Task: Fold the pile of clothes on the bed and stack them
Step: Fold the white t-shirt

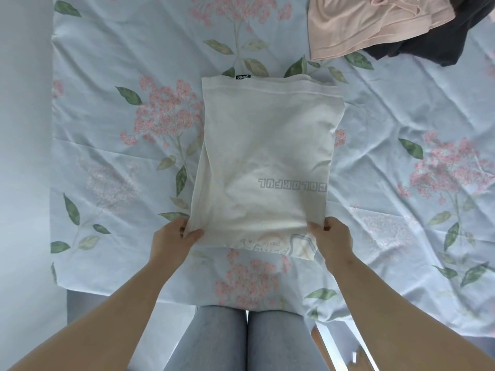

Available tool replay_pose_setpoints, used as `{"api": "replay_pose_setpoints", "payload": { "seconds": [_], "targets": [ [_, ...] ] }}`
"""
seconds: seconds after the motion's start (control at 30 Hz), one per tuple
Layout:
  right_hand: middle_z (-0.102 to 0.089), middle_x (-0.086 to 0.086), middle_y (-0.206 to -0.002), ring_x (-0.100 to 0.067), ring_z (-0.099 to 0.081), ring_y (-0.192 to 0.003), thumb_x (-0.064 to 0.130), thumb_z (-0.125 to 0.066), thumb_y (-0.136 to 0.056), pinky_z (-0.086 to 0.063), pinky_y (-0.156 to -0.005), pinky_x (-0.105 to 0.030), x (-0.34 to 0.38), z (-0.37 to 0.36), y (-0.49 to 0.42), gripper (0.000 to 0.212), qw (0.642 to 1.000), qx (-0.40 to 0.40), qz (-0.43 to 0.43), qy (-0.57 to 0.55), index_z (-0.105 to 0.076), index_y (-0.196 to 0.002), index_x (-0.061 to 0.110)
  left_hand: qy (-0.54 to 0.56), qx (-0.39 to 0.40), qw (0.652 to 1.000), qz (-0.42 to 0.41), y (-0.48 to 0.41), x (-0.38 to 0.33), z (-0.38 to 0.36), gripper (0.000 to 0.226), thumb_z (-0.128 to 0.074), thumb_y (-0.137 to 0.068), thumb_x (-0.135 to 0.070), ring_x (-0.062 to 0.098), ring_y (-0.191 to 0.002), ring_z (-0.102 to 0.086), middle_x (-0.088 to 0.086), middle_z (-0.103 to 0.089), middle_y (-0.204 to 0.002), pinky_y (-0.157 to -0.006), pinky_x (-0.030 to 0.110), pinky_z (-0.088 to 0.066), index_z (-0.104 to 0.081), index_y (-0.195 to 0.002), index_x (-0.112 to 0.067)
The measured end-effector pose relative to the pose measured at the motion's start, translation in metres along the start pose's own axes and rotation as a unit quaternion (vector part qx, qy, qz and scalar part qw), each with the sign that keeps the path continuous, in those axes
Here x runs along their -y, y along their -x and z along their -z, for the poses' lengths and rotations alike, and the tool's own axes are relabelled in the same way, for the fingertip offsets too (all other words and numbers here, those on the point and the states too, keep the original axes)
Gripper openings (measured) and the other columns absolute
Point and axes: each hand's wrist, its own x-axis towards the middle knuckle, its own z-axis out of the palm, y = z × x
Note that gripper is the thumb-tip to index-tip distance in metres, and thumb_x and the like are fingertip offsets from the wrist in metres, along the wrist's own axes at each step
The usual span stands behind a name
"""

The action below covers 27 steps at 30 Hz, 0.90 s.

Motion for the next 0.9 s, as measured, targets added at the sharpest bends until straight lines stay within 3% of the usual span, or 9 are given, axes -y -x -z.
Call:
{"api": "replay_pose_setpoints", "payload": {
  "seconds": [0.1, 0.2, 0.3, 0.33, 0.4, 0.47, 0.53, 0.7, 0.9],
  "targets": [
    [-0.057, 0.000, -0.082, -0.018, -0.053, -0.077, 0.009, -0.063, -0.084, -0.043, -0.069, -0.027, 0.011, 0.000, 0.000, 0.015, 0.995, 0.031, -0.012, -0.096, -0.057, -0.098, 0.006, 0.097, 0.060, 0.993, 0.031, -0.010, -0.014, 0.005, 0.041, -0.075, -0.078, -0.031, 0.015, -0.087, -0.056, -0.009, -0.061, -0.098, -0.072, 0.026, -0.043, -0.053, -0.112, -0.023],
    [-0.063, 0.001, -0.094, -0.013, -0.060, -0.084, 0.009, -0.070, -0.080, -0.046, -0.069, -0.022, 0.034, -0.001, -0.010, 0.028, 0.975, 0.045, 0.007, -0.216, -0.056, -0.105, 0.012, 0.201, 0.060, 0.978, 0.017, -0.028, -0.045, 0.009, 0.057, -0.081, -0.070, -0.035, 0.010, -0.085, -0.059, -0.015, -0.059, -0.097, -0.069, 0.024, -0.048, -0.049, -0.116, -0.026],
    [-0.064, -0.007, -0.106, -0.021, -0.062, -0.093, 0.012, -0.072, -0.080, -0.053, -0.081, -0.035, 0.056, -0.002, -0.026, 0.042, 0.962, 0.034, 0.020, -0.269, -0.054, -0.118, 0.005, 0.271, 0.048, 0.961, 0.001, -0.054, -0.079, 0.014, 0.042, -0.081, -0.070, -0.034, 0.009, -0.078, -0.065, -0.013, -0.065, -0.090, -0.049, 0.019, -0.049, -0.058, -0.103, -0.023],
    [-0.064, -0.011, -0.108, -0.025, -0.062, -0.094, 0.013, -0.071, -0.080, -0.052, -0.084, -0.041, 0.062, -0.003, -0.031, 0.043, 0.961, 0.035, 0.019, -0.275, -0.054, -0.119, 0.003, 0.290, 0.045, 0.956, 0.008, -0.063, -0.086, 0.015, 0.038, -0.081, -0.070, -0.032, 0.012, -0.080, -0.067, -0.010, -0.067, -0.091, -0.050, 0.022, -0.052, -0.060, -0.100, -0.023],
    [-0.063, -0.017, -0.112, -0.030, -0.061, -0.097, 0.011, -0.070, -0.081, -0.051, -0.088, -0.045, 0.072, -0.004, -0.040, 0.042, 0.958, 0.043, 0.016, -0.283, -0.055, -0.119, -0.001, 0.309, 0.069, 0.948, 0.008, -0.075, -0.097, 0.018, 0.044, -0.079, -0.074, -0.027, 0.020, -0.092, -0.067, -0.002, -0.068, -0.104, -0.071, 0.033, -0.057, -0.060, -0.112, -0.018],
    [-0.064, -0.014, -0.108, -0.026, -0.062, -0.092, 0.010, -0.069, -0.084, -0.052, -0.086, -0.040, 0.077, -0.002, -0.044, 0.040, 0.955, 0.061, 0.012, -0.291, -0.055, -0.120, -0.001, 0.334, 0.127, 0.934, -0.004, -0.081, -0.105, 0.023, 0.051, -0.073, -0.081, -0.017, 0.025, -0.105, -0.064, 0.005, -0.065, -0.119, -0.090, 0.043, -0.052, -0.053, -0.127, -0.011],
    [-0.068, -0.007, -0.101, -0.021, -0.066, -0.085, 0.012, -0.067, -0.086, -0.056, -0.078, -0.032, 0.082, 0.002, -0.042, 0.029, 0.943, 0.096, 0.002, -0.318, -0.059, -0.114, 0.007, 0.356, 0.169, 0.919, -0.003, -0.081, -0.109, 0.029, 0.044, -0.066, -0.086, -0.013, 0.025, -0.107, -0.063, 0.007, -0.064, -0.120, -0.094, 0.044, -0.049, -0.053, -0.128, -0.010],
    [-0.075, 0.000, -0.087, -0.016, -0.072, -0.078, 0.015, -0.062, -0.090, -0.057, -0.060, -0.027, 0.103, 0.028, -0.018, 0.010, 0.899, 0.148, 0.014, -0.413, -0.064, -0.100, 0.016, 0.412, 0.176, 0.893, -0.035, -0.064, -0.122, 0.066, 0.026, -0.057, -0.092, -0.019, 0.014, -0.087, -0.069, -0.002, -0.071, -0.098, -0.074, 0.030, -0.056, -0.059, -0.117, -0.013],
    [-0.070, 0.003, -0.099, -0.013, -0.065, -0.092, 0.012, -0.053, -0.092, -0.053, -0.079, -0.026, 0.127, 0.071, 0.032, 0.018, 0.882, 0.165, 0.112, -0.427, -0.063, -0.105, 0.019, 0.444, 0.147, 0.871, -0.151, -0.011, -0.139, 0.120, 0.027, -0.057, -0.086, -0.021, 0.013, -0.093, -0.068, -0.001, -0.069, -0.104, -0.077, 0.028, -0.054, -0.060, -0.112, -0.017]
  ]
}}
